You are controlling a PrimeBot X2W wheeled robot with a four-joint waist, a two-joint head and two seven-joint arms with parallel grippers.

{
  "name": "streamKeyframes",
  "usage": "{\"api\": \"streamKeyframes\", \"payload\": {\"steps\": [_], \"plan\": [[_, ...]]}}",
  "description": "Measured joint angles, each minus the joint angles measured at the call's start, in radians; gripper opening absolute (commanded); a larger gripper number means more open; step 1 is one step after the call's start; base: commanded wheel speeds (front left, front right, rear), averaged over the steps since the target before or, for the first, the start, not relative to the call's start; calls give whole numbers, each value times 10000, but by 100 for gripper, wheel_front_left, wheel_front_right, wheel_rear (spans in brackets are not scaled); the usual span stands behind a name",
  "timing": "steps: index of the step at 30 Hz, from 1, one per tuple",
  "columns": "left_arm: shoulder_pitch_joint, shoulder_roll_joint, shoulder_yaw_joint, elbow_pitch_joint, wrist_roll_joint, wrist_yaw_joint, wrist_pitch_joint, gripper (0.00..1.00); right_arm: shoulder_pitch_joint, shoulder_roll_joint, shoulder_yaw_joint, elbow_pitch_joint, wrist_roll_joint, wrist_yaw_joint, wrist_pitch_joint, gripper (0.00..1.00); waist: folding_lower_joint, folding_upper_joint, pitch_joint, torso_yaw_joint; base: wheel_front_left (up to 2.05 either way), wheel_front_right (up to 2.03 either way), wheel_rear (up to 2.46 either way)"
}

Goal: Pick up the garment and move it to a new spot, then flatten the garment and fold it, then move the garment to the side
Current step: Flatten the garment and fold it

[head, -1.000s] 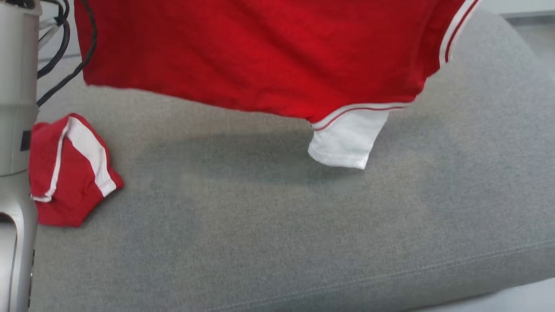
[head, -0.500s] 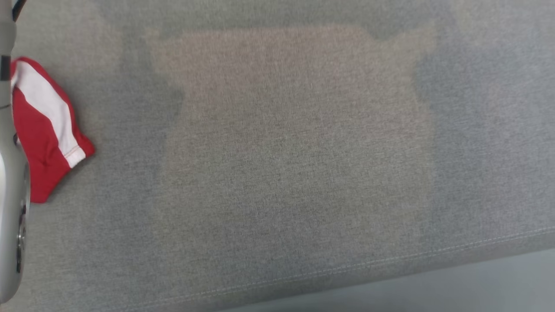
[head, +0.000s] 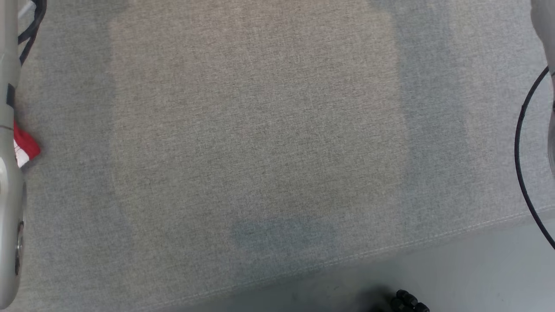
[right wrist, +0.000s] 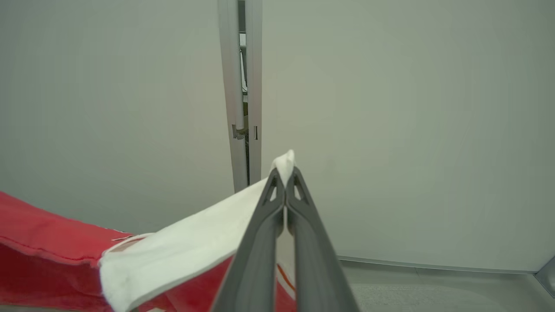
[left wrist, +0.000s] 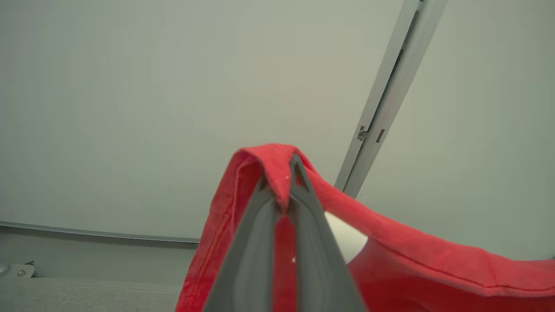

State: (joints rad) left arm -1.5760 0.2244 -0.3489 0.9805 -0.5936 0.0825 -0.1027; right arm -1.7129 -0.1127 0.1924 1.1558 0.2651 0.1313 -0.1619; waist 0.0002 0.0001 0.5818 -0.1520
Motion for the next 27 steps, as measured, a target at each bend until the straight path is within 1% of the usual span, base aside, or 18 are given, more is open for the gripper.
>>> {"api": "streamKeyframes", "payload": {"steps": [4,7,8,9,10,14,17,19,21,24,27], "plan": [[497,94,21,240,-343,-690,173,0,732,-35,807,-698,1187,2,564,0,0,-1,-240,-95,0,0,0],[1199,138,173,282,-671,-1143,213,0,1649,-426,1499,-1534,2146,0,1037,0,-1,0,-546,-109,0,0,0],[1199,138,173,282,-671,-1143,213,0,1649,-426,1499,-1534,2146,0,1037,0,-1,0,-546,-109,0,0,0],[1792,194,268,272,-934,-1321,188,0,2484,-761,1893,-2174,2903,0,1436,0,-1,0,-806,-96,0,0,0],[1792,194,268,272,-934,-1321,188,0,2484,-761,1893,-2174,2903,0,1436,0,-1,0,-806,-96,0,0,0],[3301,284,391,84,-1296,-1618,180,0,4540,-1524,2470,-3685,4326,0,2008,0,-2,0,-1413,-41,0,0,0],[4634,196,410,-230,-1544,-1710,121,0,6478,-2065,2479,-4767,5451,0,2355,0,-2,0,-1907,33,0,0,0],[5626,79,408,-479,-1693,-1749,58,0,7819,-2243,2320,-5444,6140,-4,2483,0,-3,0,-2234,103,0,0,0],[6635,33,393,-706,-1810,-1749,10,0,9074,-2370,2199,-6042,6537,-4,2531,0,-3,0,-2543,184,0,0,0],[7997,-109,543,-1091,-2199,-1745,-42,0,10691,-2343,1787,-6738,7051,-4,2418,0,-3,0,-2943,315,0,0,0],[9028,-207,640,-1557,-2405,-1603,-169,0,11947,-2180,1287,-7208,7388,-6,2251,0,-3,0,-3250,462,0,0,0]]}}
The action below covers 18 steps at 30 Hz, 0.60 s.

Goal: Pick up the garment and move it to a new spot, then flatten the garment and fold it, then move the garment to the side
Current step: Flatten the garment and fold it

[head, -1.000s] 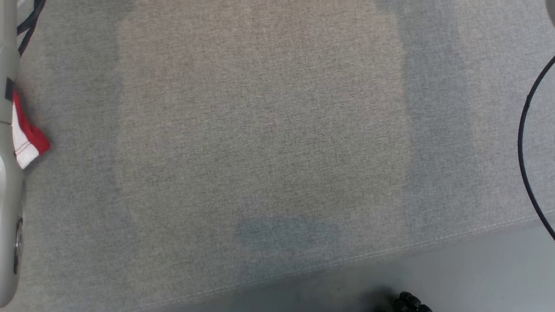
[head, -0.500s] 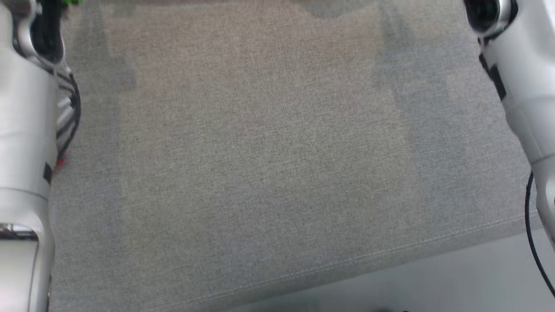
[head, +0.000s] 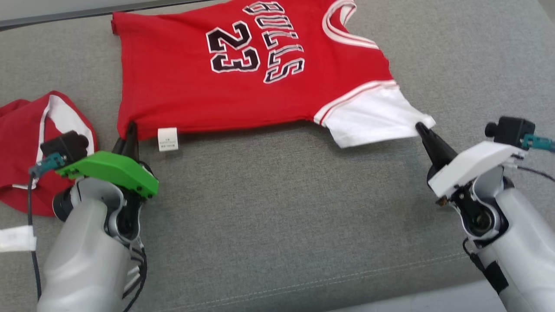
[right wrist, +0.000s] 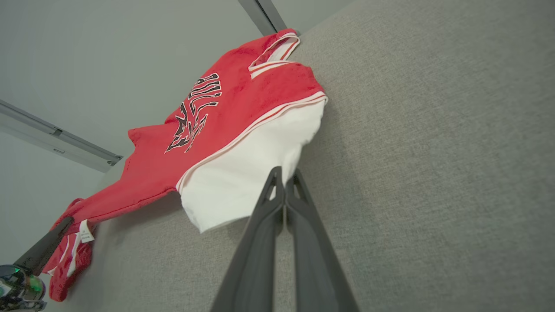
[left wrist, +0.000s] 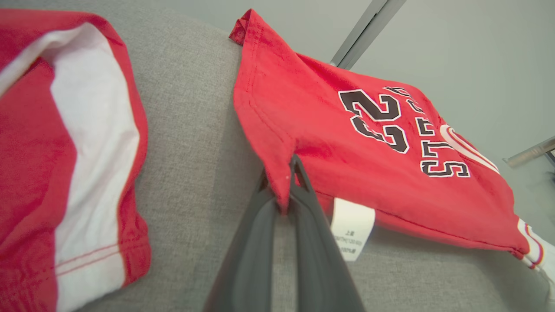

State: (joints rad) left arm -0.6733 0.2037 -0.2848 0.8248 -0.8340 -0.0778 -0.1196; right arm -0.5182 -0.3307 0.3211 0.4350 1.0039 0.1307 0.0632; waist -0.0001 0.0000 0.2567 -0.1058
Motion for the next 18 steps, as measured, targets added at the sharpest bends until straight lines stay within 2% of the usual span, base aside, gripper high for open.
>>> {"api": "streamKeyframes", "payload": {"steps": [5,10,18], "plan": [[1332,-127,33,-767,-282,121,-8,0,1523,345,-732,-606,288,0,-75,0,0,0,-298,245,0,0,0],[2500,-211,63,-1622,-516,163,121,0,2882,545,-1402,-1300,508,0,341,0,0,0,-477,357,0,0,0],[4382,203,-38,-3609,-732,466,688,0,4743,706,-2704,-2903,905,0,1783,0,0,0,-693,344,0,0,0]]}}
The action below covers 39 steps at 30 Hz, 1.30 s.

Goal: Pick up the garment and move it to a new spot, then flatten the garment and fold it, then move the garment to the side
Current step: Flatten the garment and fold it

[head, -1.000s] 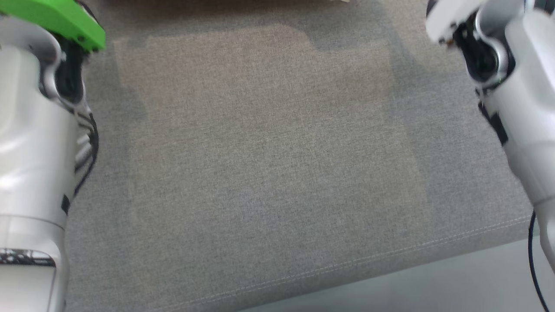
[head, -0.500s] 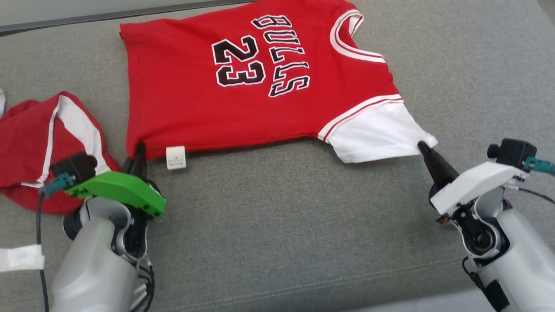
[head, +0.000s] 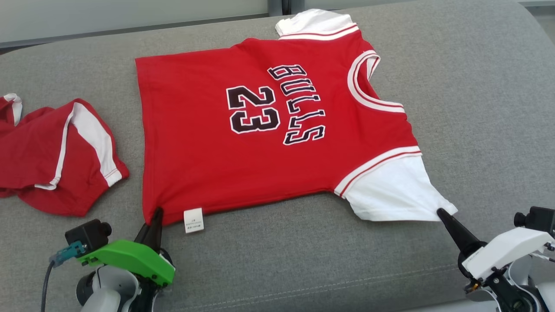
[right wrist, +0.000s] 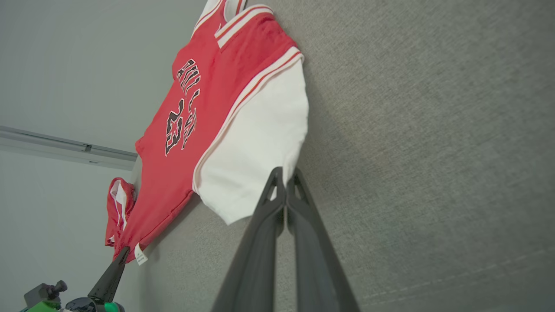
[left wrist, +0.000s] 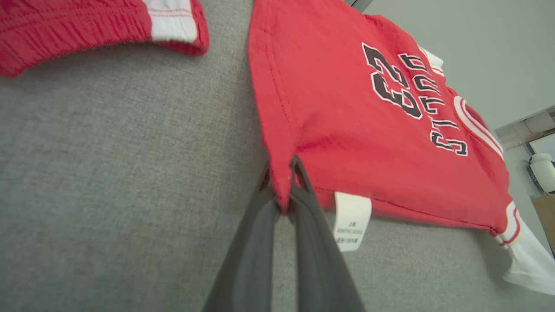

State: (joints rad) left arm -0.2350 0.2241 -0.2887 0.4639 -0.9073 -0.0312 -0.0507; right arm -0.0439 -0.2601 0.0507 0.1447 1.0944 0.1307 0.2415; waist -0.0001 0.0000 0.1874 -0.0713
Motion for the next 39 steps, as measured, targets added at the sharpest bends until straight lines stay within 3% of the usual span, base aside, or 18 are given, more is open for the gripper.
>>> {"api": "streamKeyframes", "payload": {"steps": [5,15,24,39], "plan": [[1270,401,-25,-1707,-111,506,543,0,939,213,-790,-1072,-418,0,941,0,0,0,-50,-33,0,0,0],[2891,861,-61,-3873,-173,1586,1363,0,1671,1457,-2219,-2270,-1611,0,2546,0,0,0,-179,18,0,0,0],[3016,911,-107,-4243,-324,2080,1998,0,1413,1969,-2637,-2589,-2299,0,3392,0,0,0,-318,111,0,0,0],[2538,846,-328,-4033,-949,2694,3528,0,401,2082,-2842,-2019,-3166,0,4276,0,0,0,-471,264,0,0,0]]}}
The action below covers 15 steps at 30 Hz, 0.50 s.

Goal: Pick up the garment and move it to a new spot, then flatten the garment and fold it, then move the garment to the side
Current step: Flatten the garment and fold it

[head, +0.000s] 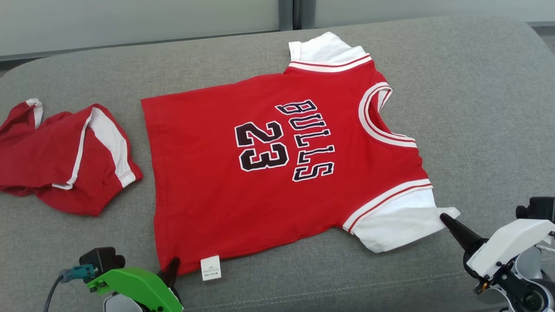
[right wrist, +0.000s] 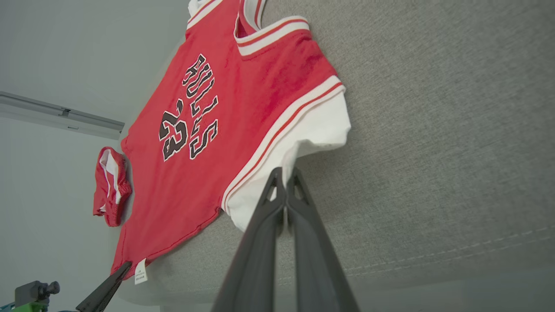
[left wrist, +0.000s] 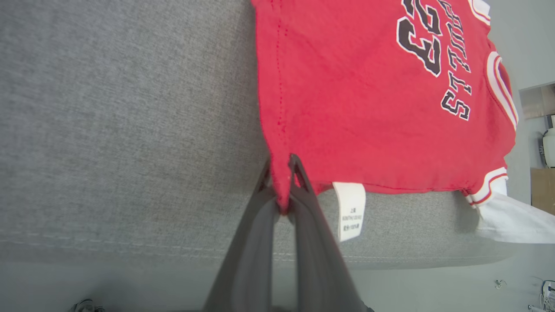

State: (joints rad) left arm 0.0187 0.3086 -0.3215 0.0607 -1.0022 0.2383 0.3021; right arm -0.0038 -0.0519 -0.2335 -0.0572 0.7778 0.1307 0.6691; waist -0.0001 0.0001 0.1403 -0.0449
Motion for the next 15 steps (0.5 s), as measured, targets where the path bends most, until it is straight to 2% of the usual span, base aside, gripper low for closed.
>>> {"api": "streamKeyframes", "payload": {"steps": [5,15], "plan": [[-129,86,-59,-272,4,267,311,0,-91,6,29,44,-117,0,117,0,0,0,-23,15,0,0,0],[-815,318,-163,-537,-111,1254,1697,0,-1031,-174,144,336,-715,0,750,0,0,0,-15,77,0,0,0]]}}
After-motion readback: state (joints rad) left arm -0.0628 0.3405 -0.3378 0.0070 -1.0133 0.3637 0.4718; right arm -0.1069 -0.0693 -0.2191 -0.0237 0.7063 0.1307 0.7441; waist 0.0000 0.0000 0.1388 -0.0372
